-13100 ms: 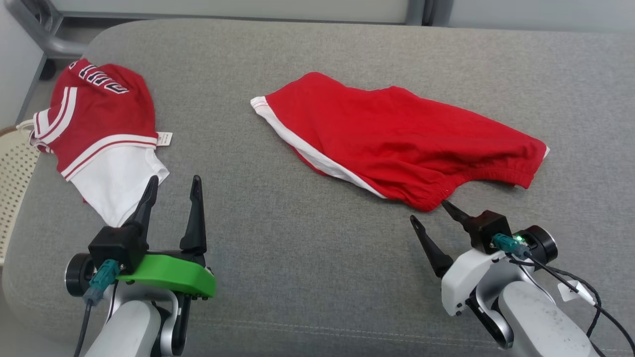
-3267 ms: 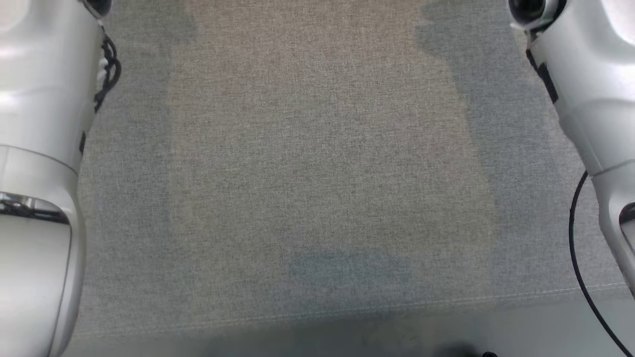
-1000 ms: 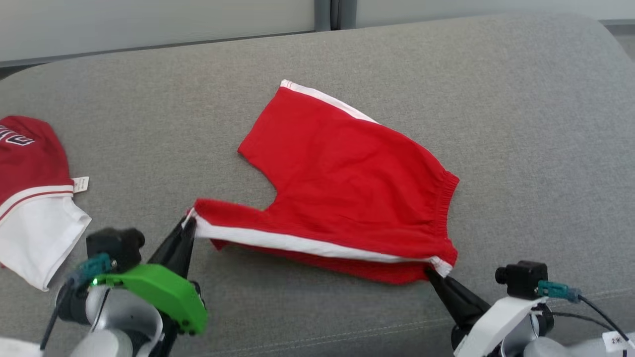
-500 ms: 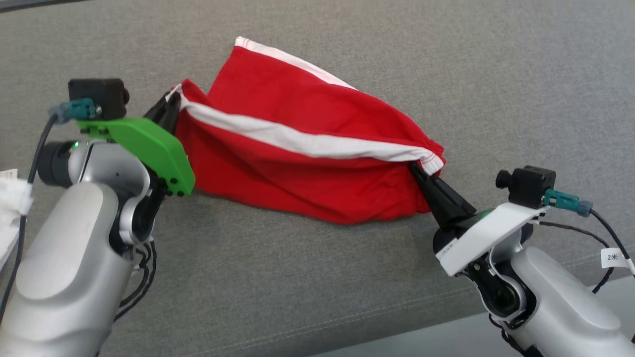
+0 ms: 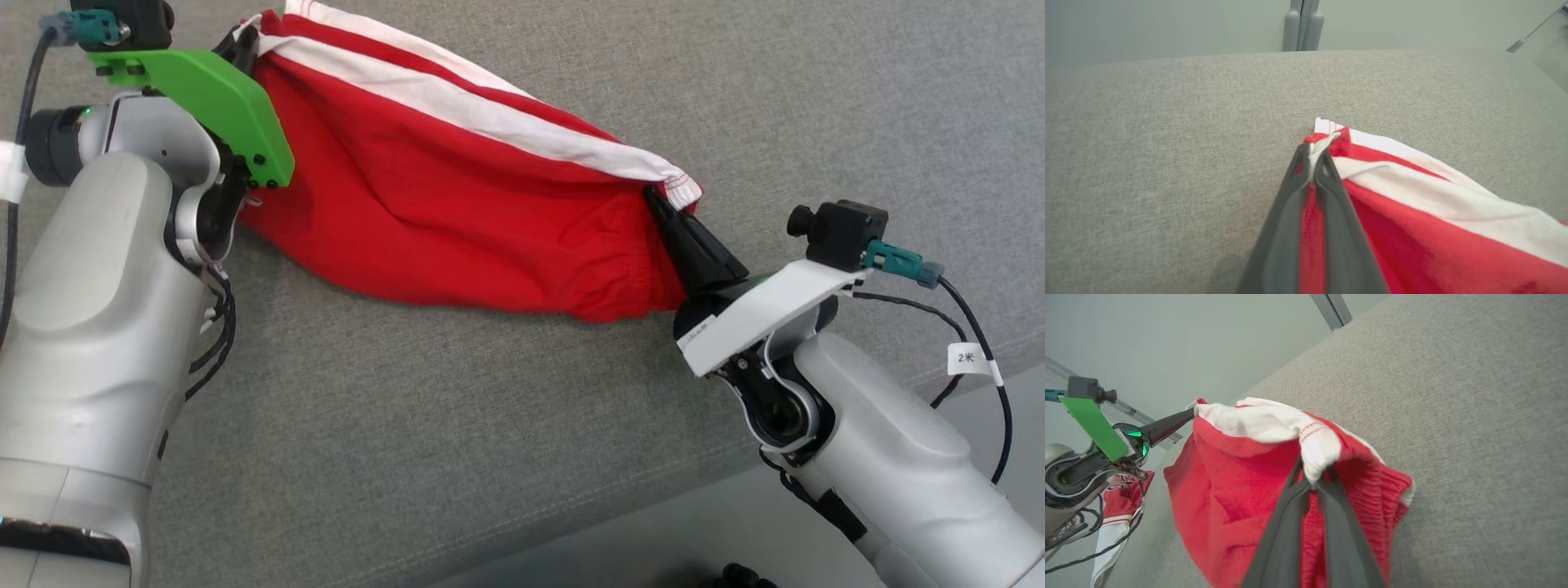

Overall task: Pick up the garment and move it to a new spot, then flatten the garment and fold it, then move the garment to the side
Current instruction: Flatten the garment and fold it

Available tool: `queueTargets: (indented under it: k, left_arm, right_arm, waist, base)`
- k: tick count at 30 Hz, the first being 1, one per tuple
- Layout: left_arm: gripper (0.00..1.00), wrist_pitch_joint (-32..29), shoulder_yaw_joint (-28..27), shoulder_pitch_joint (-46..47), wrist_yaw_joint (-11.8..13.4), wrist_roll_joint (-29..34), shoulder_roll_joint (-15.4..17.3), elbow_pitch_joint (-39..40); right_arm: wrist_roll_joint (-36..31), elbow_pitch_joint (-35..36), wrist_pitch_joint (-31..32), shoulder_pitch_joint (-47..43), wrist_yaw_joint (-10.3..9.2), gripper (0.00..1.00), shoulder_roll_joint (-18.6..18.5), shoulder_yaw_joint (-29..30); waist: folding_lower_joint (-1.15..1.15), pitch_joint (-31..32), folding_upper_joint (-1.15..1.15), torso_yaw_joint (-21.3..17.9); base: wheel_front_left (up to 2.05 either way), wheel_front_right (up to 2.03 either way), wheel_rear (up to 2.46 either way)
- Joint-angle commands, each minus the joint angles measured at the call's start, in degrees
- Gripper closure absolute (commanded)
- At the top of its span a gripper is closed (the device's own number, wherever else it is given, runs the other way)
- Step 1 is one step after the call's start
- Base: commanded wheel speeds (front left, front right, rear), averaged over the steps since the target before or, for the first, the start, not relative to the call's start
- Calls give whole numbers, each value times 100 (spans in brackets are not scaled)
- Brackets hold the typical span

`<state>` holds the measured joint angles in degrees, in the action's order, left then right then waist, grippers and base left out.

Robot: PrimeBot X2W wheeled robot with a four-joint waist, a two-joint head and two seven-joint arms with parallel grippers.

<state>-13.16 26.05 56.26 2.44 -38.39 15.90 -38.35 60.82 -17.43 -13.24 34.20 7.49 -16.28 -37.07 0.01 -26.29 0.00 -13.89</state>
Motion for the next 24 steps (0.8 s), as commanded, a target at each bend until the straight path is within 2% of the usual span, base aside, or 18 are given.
queueTargets:
  k: [1,13,14,15,16,20,24]
  left_arm:
    - [100,103,11,266,-83,55,-37,-199]
    - [100,514,121,1084,-401,106,-306,-1483]
    - [62,533,116,1107,-423,82,-338,-1579]
    - [25,579,139,1120,-443,99,-359,-1664]
    - [0,667,135,1155,-473,107,-369,-1714]
    - [0,938,152,1153,-558,122,-388,-1849]
    - [0,1467,184,913,-570,190,-399,-1862]
  right_arm:
    - [58,-64,-74,176,0,100,42,-51]
    - [264,-414,-201,621,0,100,135,-206]
    - [262,-405,-203,625,0,62,154,-194]
    - [241,-404,-204,608,0,0,159,-194]
    - [202,-406,-205,594,0,0,160,-176]
    - [26,-410,-200,460,0,0,147,-37]
    - [-340,-263,-193,191,0,0,137,210]
  waist:
    - [-1,-214,0,-194]
    - [-1,-368,0,-239]
    - [-1,-374,0,-236]
    - [-1,-377,0,-230]
    - [-1,-380,0,-227]
    - [-1,-365,0,-195]
    - [-1,-281,0,-120]
  base:
    - [0,0,0]
    - [0,0,0]
    - [0,0,0]
    - [0,0,0]
    - [0,0,0]
    - [0,0,0]
    - [0,0,0]
